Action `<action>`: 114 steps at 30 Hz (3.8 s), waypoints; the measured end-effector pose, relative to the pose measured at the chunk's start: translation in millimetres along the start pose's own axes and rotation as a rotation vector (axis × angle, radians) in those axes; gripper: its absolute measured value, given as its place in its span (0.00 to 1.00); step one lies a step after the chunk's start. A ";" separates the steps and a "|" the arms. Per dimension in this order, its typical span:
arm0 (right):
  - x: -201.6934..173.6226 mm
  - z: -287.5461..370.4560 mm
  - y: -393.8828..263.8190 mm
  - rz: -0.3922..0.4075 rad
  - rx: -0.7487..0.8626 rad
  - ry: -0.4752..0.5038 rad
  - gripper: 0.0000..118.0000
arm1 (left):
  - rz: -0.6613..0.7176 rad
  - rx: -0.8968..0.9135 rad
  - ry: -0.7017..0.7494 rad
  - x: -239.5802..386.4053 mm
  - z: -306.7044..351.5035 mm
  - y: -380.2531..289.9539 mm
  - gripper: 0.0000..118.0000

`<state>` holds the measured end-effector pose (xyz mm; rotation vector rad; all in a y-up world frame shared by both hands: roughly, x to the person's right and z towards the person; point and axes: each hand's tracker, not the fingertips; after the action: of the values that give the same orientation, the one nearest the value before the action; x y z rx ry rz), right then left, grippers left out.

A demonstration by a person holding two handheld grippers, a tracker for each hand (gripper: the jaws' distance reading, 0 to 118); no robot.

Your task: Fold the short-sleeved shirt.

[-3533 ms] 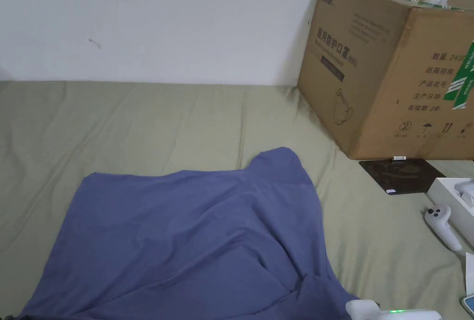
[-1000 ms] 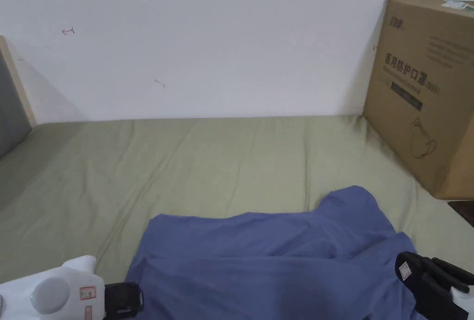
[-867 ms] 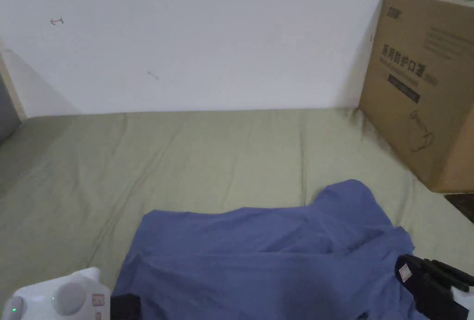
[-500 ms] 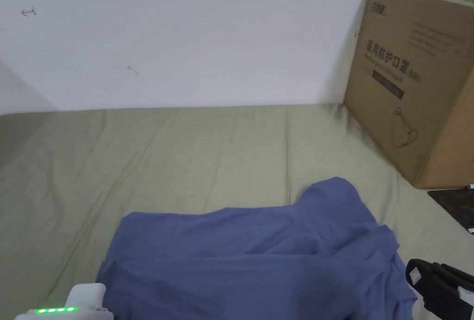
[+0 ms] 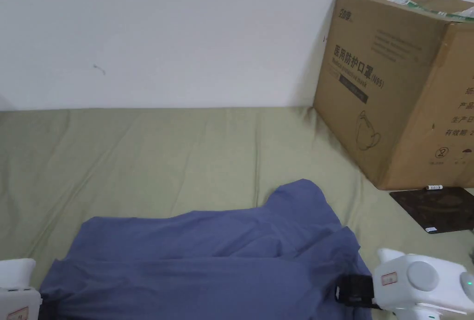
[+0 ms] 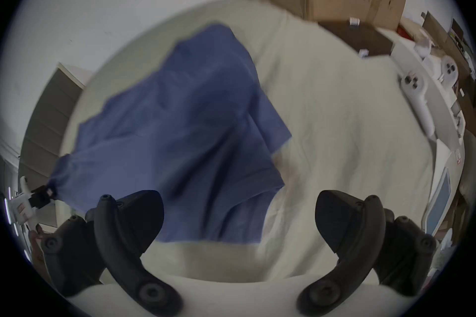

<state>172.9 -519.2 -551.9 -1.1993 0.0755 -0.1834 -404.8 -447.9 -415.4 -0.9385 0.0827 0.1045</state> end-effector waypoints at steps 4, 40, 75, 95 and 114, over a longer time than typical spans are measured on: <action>-13.3 -11.3 -6.7 0.112 -0.003 -0.070 0.76 | 0.007 -0.049 0.014 0.4 -11.8 -8.7 0.04; 0.3 148.8 -121.5 0.197 0.047 -0.009 0.94 | 0.072 -0.139 -0.077 -21.3 98.0 -76.6 0.89; -100.2 210.5 -93.8 0.173 0.981 0.222 0.00 | 0.072 -0.122 -0.050 -39.6 -44.8 94.6 0.71; -64.6 114.3 -18.9 -0.035 0.472 0.310 0.00 | -0.150 -0.054 0.035 -19.1 -113.0 64.3 0.42; -37.5 -77.5 157.5 0.120 -0.024 -0.080 0.82 | -0.048 0.000 -0.051 -22.8 -59.4 60.3 0.01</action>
<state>140.0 -528.5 -728.0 -1.2209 0.0799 -0.0291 -436.4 -461.7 -495.9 -0.9369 0.0128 0.0844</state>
